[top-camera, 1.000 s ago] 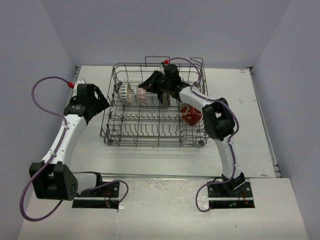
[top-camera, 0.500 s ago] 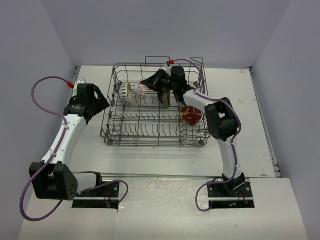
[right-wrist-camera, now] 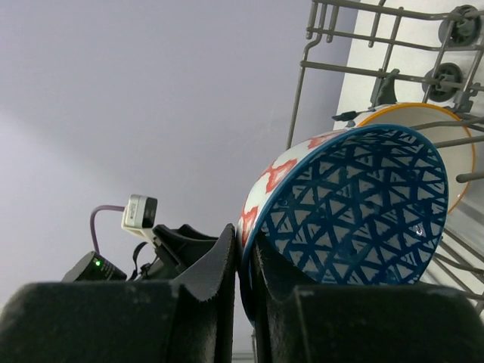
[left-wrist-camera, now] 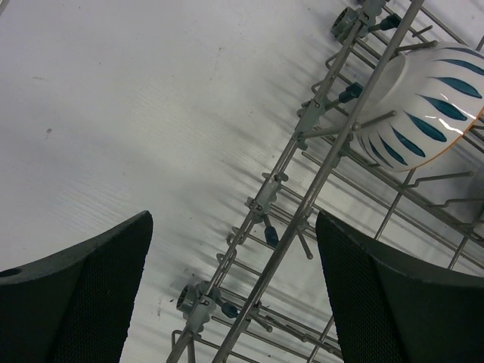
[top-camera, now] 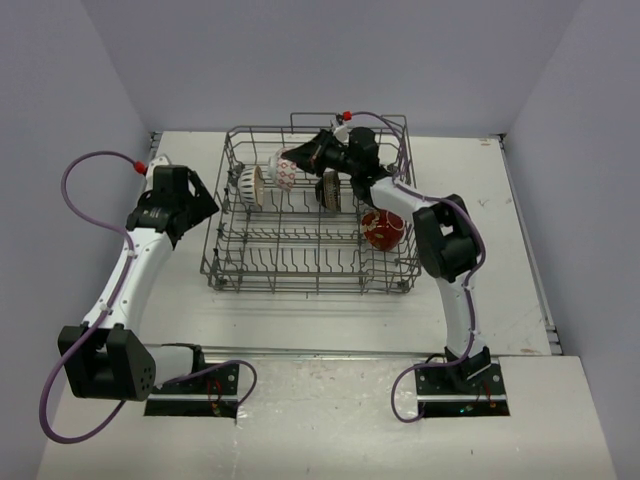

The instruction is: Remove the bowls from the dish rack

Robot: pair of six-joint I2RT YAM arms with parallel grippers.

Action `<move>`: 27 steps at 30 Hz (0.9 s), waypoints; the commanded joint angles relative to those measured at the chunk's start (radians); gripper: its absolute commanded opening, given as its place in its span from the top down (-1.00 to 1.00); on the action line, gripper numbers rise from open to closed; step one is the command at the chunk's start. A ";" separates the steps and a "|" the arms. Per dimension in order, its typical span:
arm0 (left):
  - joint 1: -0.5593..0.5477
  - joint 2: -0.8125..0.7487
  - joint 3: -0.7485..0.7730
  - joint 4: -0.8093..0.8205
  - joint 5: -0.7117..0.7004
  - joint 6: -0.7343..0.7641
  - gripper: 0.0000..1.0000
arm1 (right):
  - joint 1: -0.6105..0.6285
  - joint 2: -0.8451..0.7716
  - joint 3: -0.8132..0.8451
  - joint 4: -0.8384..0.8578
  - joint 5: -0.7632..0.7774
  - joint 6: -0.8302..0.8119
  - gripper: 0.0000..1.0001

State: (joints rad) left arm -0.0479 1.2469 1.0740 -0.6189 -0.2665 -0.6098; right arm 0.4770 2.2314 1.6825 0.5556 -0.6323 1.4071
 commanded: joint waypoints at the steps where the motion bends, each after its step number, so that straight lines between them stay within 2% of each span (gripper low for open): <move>1: -0.004 -0.003 0.049 0.005 -0.025 -0.007 -0.77 | -0.031 -0.099 0.083 0.051 -0.041 -0.002 1.00; 9: -0.004 -0.015 0.109 -0.030 -0.017 -0.015 -0.77 | -0.032 -0.200 0.169 -0.241 -0.093 -0.164 1.00; 14: -0.004 -0.027 0.165 -0.065 -0.026 -0.007 -0.76 | -0.034 -0.269 0.177 -0.358 -0.138 -0.261 1.00; 16: -0.004 -0.033 0.179 -0.085 -0.031 0.002 -0.76 | -0.034 -0.285 0.193 -0.439 -0.151 -0.293 1.00; 19: -0.004 -0.046 0.204 -0.111 -0.040 0.012 -0.77 | -0.034 -0.331 0.249 -0.661 -0.119 -0.425 1.00; 23: -0.004 -0.058 0.227 -0.134 -0.037 0.018 -0.77 | -0.046 -0.406 0.324 -0.946 0.001 -0.652 1.00; 24: -0.004 -0.058 0.234 -0.140 -0.034 0.016 -0.77 | -0.049 -0.421 0.345 -1.083 0.114 -0.692 1.00; 26: -0.004 -0.058 0.238 -0.140 -0.020 0.016 -0.77 | -0.064 -0.476 0.373 -1.175 0.221 -0.791 1.00; 27: -0.004 -0.058 0.239 -0.142 -0.014 0.015 -0.77 | -0.074 -0.498 0.372 -1.238 0.326 -0.813 1.00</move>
State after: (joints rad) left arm -0.0479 1.2095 1.2720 -0.7361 -0.2836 -0.6079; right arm 0.4366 1.8671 1.9785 -0.4389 -0.5465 0.7914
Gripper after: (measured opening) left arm 0.885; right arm 0.074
